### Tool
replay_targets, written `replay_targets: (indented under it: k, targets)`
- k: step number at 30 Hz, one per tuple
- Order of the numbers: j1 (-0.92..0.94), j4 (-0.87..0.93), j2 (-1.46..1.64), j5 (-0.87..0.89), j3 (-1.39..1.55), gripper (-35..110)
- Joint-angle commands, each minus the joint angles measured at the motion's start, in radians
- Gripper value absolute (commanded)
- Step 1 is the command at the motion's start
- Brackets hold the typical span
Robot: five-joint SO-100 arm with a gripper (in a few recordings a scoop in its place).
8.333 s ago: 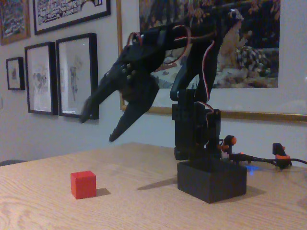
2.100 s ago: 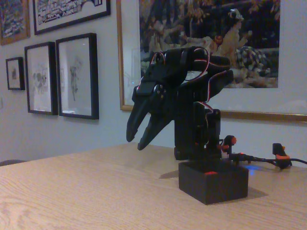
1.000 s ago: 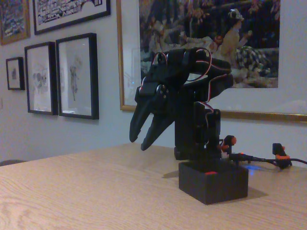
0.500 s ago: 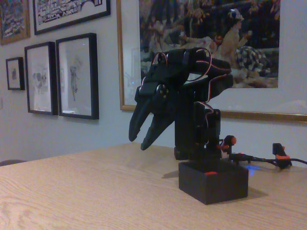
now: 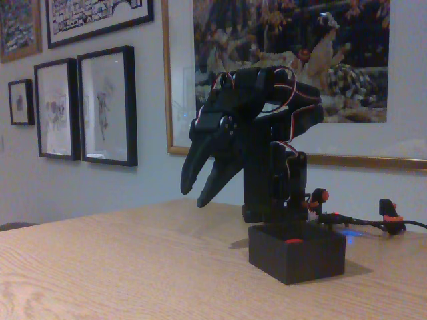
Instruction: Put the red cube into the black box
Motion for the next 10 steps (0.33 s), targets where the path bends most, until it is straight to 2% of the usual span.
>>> replay_targets:
  k: [1, 10]
  targets:
    - [-0.012, 0.020, 0.008, -0.017, -0.002, 13]
    - [-0.015, 0.020, 0.005, -0.020, -0.003, 13]
